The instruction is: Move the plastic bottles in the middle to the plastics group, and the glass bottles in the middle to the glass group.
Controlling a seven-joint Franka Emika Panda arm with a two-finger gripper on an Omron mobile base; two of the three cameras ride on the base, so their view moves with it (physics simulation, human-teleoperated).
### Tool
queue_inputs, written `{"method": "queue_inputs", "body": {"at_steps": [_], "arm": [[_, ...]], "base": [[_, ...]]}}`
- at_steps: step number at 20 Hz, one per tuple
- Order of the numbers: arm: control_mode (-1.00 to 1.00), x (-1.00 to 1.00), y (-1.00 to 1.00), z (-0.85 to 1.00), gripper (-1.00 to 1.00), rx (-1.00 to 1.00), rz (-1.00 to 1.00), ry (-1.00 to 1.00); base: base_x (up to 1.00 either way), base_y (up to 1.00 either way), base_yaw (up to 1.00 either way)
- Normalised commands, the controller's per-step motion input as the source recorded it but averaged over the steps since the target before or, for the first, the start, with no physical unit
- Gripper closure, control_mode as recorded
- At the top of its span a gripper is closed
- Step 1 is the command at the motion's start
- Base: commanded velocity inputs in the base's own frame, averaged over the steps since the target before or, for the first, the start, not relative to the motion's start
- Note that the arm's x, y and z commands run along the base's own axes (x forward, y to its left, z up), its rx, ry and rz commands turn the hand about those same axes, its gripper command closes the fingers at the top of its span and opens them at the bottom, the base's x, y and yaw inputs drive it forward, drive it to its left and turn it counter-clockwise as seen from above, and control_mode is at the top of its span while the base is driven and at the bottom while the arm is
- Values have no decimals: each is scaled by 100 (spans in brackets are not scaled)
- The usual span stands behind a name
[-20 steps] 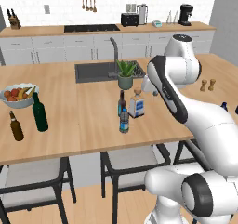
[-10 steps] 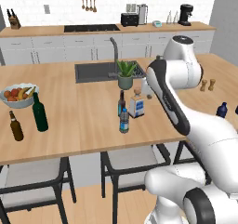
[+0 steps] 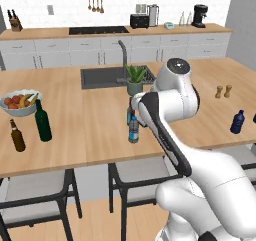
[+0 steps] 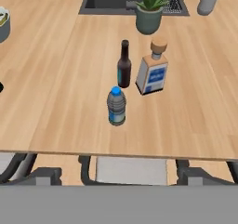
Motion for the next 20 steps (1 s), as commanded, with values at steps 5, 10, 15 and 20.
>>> {"method": "queue_inputs", "body": {"at_steps": [5, 10, 15, 20], "arm": [[-100, 1, 0, -40, -100, 0, 0, -9], [-100, 14, 0, -40, -100, 0, 0, -16], [-100, 40, 0, 0, -100, 0, 0, -6], [-100, 48, 1, 0, -100, 0, 0, -8]], "base": [[0, 0, 0], [0, 0, 0], [0, 0, 0], [0, 0, 0]]}}
